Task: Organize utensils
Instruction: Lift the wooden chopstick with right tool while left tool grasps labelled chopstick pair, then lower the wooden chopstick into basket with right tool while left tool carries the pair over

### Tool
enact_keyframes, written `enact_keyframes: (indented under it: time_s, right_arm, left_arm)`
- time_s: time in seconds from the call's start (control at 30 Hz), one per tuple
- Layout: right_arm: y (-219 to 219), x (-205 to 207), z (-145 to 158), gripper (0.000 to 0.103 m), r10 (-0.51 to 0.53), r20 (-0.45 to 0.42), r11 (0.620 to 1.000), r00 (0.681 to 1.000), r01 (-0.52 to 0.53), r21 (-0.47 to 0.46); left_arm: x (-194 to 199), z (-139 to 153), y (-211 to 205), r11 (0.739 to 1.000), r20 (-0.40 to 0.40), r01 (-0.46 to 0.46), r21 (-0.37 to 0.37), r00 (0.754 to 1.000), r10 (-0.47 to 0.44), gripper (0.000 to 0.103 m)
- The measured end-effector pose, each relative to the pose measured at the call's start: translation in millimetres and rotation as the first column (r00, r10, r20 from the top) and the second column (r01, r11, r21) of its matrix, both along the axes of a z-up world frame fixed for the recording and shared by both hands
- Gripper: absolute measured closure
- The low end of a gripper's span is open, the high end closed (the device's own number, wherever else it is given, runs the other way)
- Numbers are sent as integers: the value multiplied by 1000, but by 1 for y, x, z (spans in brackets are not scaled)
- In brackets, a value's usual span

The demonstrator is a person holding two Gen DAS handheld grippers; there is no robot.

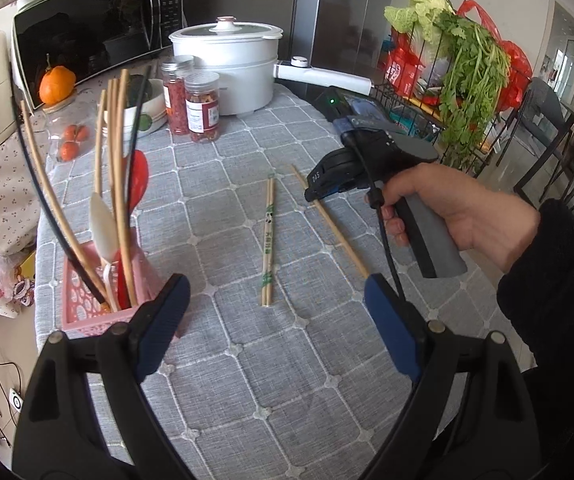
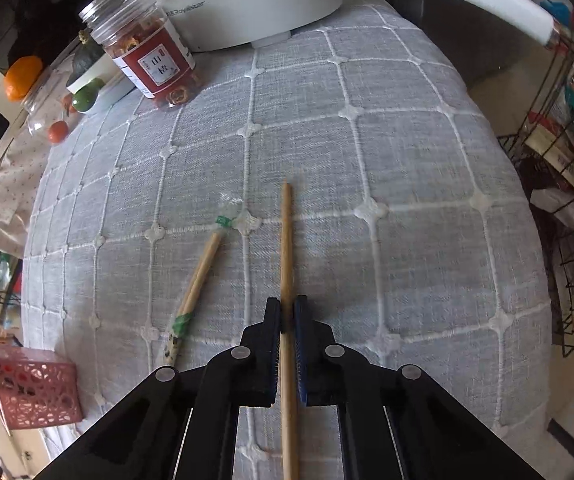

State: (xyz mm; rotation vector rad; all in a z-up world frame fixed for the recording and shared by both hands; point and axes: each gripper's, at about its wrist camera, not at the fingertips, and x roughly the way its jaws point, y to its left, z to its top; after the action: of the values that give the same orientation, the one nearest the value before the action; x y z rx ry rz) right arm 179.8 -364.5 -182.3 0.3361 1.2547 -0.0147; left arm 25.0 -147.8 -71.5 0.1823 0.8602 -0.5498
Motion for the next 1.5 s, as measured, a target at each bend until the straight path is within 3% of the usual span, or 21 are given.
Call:
enact_keyframes:
  time_s: [0.13,0.2,0.4,0.5,0.67,0.87,1.07,1.17,1.5]
  right_arm:
    - [-28,-32,2,96,-48,21,997,999,47,65]
    - [-42,-47,6,96,-73,39,993,997,69,94]
    - [-68,-80,20,96,-139,103,979,985,121,164]
    - [-73,-87,24,96,-145,120,975,982,122,184]
    - [-83,-89,23,96,-154,136,971,979,124,207]
    - [-82,-90,21,96,-150,148,969,977,116,216]
    - [-77,-91,25,96,-138,158,973,978,105,204]
    - [-73,-91,31,96,-124,160,978,979,94,186]
    - [-44,-100,87,96,-81,259,993,962,57,99]
  left_arm:
    - [8,-13,-32,999,-60,30,12,998,-29,27]
    - [18,-22,-49,999,-106,36,9,994,-35,41]
    - [79,-57,-92,997,-197,-7,74,980,21,68]
    - [110,-72,-100,995,-242,-56,87,967,76,74]
    - [144,-91,-106,984,-252,-107,139,958,140,78]
    - [163,-113,-109,972,-275,-114,205,947,168,86]
    - [161,-111,-112,971,-266,-99,216,951,156,97]
    - [155,-104,-111,976,-257,-93,196,956,142,97]
    - [97,-28,-77,998,-130,-36,51,991,42,97]
